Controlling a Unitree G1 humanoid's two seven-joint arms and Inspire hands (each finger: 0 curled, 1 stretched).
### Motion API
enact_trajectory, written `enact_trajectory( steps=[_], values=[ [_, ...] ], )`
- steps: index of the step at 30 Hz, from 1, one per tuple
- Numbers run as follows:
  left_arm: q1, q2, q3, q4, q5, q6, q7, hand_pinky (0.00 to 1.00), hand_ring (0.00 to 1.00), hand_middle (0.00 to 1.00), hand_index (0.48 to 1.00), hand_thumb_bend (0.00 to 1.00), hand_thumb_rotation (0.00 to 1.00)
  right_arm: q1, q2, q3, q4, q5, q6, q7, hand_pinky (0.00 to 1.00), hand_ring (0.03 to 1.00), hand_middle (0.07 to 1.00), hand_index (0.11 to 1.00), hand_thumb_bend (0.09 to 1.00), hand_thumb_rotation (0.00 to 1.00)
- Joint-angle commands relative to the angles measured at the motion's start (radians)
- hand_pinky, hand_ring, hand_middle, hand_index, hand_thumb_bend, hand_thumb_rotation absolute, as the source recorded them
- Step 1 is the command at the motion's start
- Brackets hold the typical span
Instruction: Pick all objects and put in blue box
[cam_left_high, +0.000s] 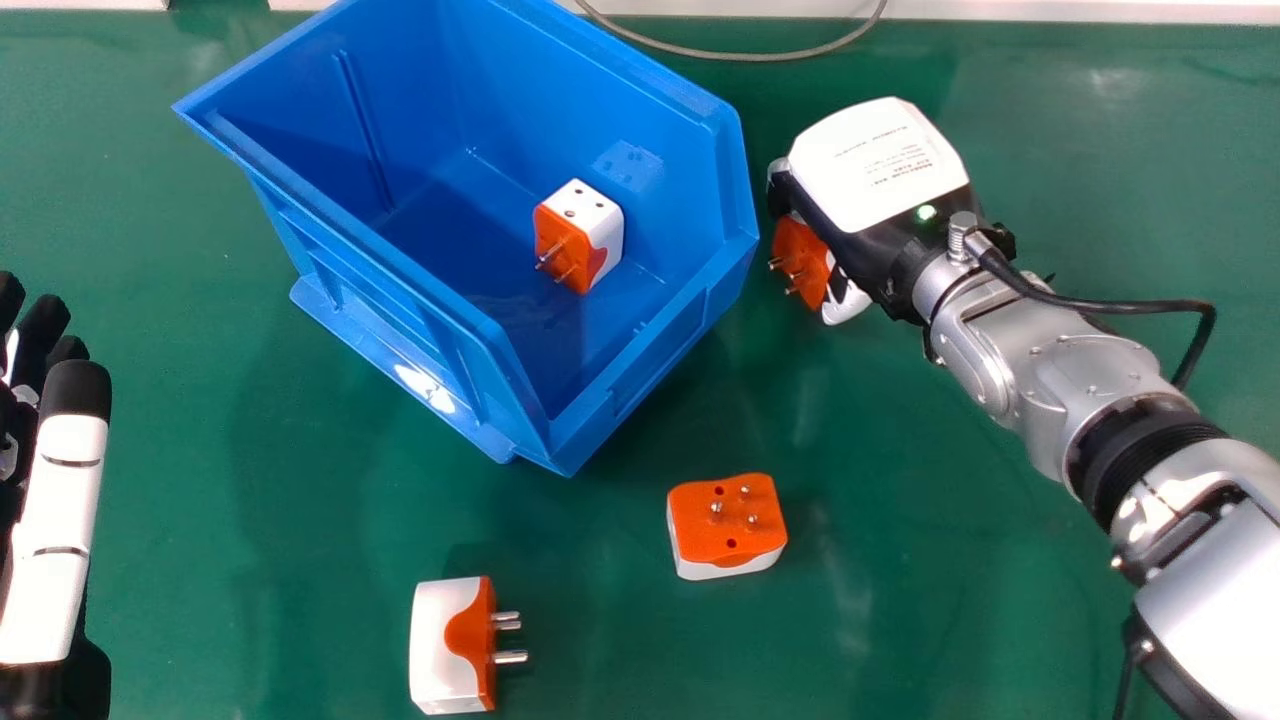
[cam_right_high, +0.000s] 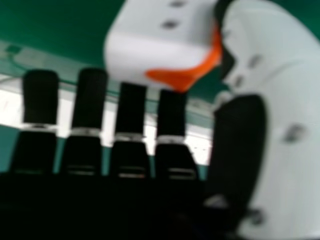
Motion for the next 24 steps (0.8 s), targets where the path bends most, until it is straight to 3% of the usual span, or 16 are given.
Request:
enact_trajectory(
  steps=[1,6,10,13,15,24],
  values=[
    [0.008,0.008,0.011,-0.024,0.007,-0.010,0.001,0.98,0.97,0.97,0.974,0.64,0.77,-0.047,-0.015,0.000,-0.010,-0.001,0.006,-0.024,0.32,0.444,0.537,0.594,0.506,0.00],
    [0.014,0.002,0.009,-0.026,0.006,-0.013,-0.003,0.98,0.97,0.97,0.973,0.65,0.77,-0.047,-0.016,-0.010,-0.011,0.011,-0.001,-0.022,0.31,0.426,0.521,0.582,0.499,0.00],
    [0.016,-0.007,0.003,-0.027,-0.008,-0.007,-0.002,0.98,0.97,0.97,0.973,0.65,0.77,-0.049,-0.016,-0.010,-0.012,0.008,0.008,-0.020,0.30,0.416,0.514,0.574,0.495,0.00],
    [0.014,-0.006,0.004,-0.020,-0.015,-0.011,-0.009,0.98,0.97,0.97,0.973,0.65,0.77,-0.046,-0.016,-0.017,-0.012,0.014,0.010,-0.030,0.30,0.413,0.512,0.570,0.494,0.00],
    [0.013,-0.007,0.003,-0.020,-0.009,-0.008,-0.004,0.98,0.97,0.97,0.974,0.65,0.77,-0.044,-0.017,-0.031,-0.014,0.030,0.000,-0.025,0.29,0.409,0.509,0.570,0.492,0.00],
    [0.003,-0.003,-0.003,-0.018,-0.017,-0.007,-0.009,0.98,0.98,0.98,0.980,0.64,0.77,-0.045,-0.031,-0.040,-0.023,0.042,-0.014,-0.029,0.29,0.407,0.509,0.563,0.490,0.00]
  ],
)
